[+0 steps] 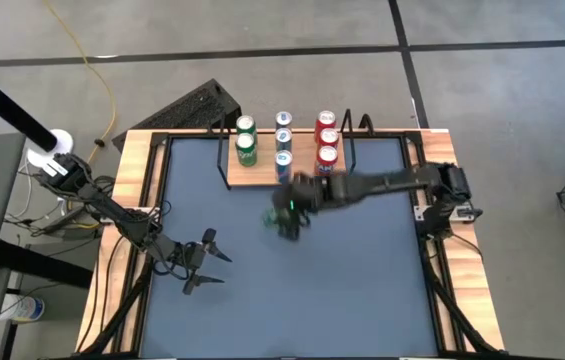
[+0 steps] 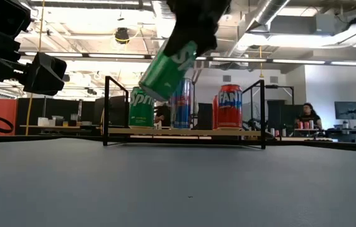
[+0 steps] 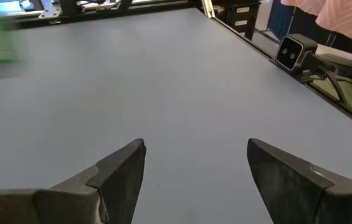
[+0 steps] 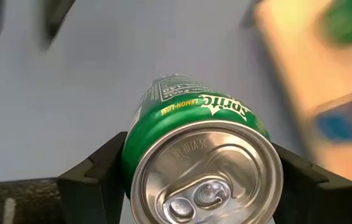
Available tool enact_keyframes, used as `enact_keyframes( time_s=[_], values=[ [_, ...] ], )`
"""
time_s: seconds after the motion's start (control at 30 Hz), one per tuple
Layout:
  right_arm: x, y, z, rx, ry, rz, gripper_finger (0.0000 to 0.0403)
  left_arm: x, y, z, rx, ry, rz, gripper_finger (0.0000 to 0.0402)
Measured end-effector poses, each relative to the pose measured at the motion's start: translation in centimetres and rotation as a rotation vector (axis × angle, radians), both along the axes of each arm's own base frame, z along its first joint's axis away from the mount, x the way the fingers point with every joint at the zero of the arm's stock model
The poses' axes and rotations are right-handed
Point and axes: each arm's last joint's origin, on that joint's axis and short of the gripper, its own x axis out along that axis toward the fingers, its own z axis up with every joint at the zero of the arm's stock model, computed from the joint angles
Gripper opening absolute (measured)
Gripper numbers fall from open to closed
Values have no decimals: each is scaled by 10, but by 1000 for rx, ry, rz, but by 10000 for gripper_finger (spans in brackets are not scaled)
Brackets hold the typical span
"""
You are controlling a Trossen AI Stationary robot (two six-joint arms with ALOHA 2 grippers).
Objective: Place canned beverage on shelf
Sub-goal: Put the green soda can on the shelf aligned with the other green soda cans
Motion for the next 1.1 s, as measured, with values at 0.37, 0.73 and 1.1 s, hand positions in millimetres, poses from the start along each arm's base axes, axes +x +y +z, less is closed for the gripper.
enact_keyframes(
  time_s=[0.37,0.73,1.1],
  values=[
    [10,-33,-6,153,-33,-92,281,0,5,-2,-1,12,160,269],
    [34,-15,-43,164,306,-234,281,7,15,-7,-58,38,296,269],
    [58,-6,-62,109,413,-247,291,26,12,-20,1,122,336,269]
  ],
)
